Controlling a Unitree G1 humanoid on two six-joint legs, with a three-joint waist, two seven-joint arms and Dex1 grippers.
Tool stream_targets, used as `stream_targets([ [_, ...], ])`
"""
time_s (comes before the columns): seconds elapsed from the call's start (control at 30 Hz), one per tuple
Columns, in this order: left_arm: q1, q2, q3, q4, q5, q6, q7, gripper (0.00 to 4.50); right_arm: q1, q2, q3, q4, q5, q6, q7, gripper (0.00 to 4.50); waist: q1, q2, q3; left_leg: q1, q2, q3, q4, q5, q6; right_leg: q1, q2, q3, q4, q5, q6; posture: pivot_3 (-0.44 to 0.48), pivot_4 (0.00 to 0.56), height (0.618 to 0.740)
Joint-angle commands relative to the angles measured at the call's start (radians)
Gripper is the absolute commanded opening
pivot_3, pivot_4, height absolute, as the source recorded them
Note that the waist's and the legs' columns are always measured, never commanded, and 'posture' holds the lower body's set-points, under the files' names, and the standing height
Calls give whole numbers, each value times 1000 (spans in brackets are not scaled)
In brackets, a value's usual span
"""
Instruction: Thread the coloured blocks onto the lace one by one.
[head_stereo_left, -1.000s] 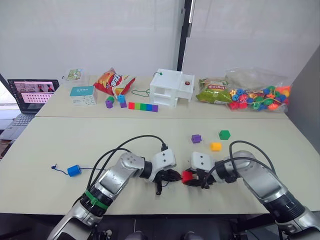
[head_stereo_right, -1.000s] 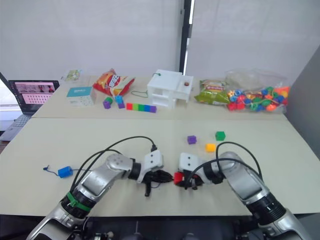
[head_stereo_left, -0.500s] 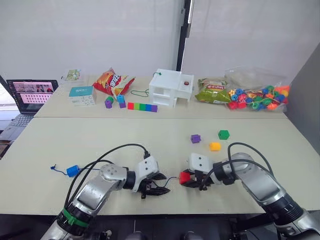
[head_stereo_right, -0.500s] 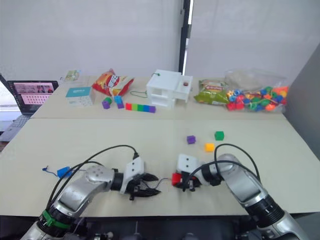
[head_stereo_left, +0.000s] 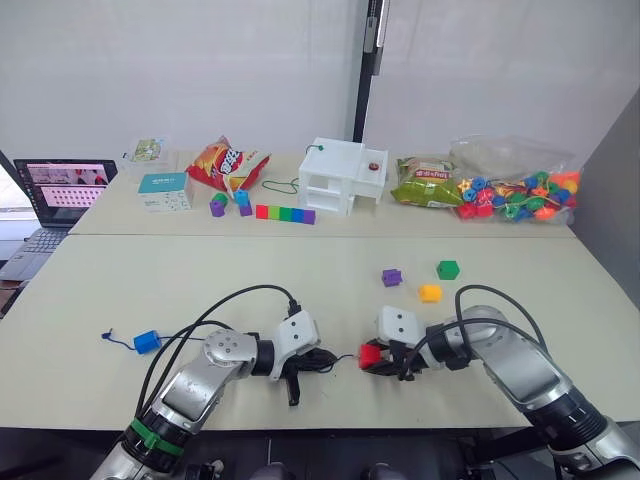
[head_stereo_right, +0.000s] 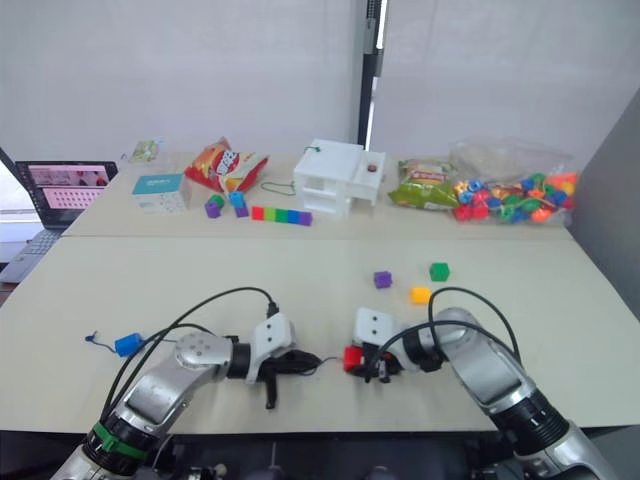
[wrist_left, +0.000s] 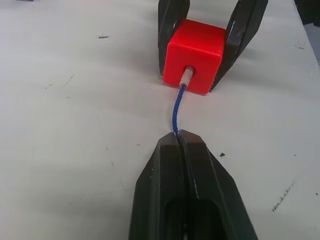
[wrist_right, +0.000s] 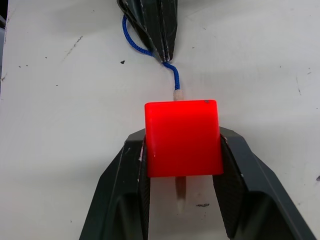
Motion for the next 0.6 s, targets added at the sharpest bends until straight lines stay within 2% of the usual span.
stream_targets([
  [0.03, -35, -24, -20, 8, -8, -16, -23, 40, 4, -6, 9, -14, 1, 6, 3, 1169, 0, 0, 0, 0, 0, 0, 0, 0, 0, 0, 0, 0, 0, 0, 0, 0, 150, 740],
  [0.4, -155, -101, -85, 117, 56, -50, -27, 40, 6, 8, 25, -40, 3, 18, -4, 1169, -1, 0, 0, 0, -1, 0, 0, 0, 0, 0, 1, 0, 0, 0, 0, 0, 150, 740],
  [0.6, -151, -115, -68, 103, 42, -37, -34, 40, 8, 11, 30, -43, -2, 24, -10, 1169, -1, 0, 0, 0, 0, 0, 0, 0, 0, 0, 1, 0, 0, 0, 0, 0, 150, 740],
])
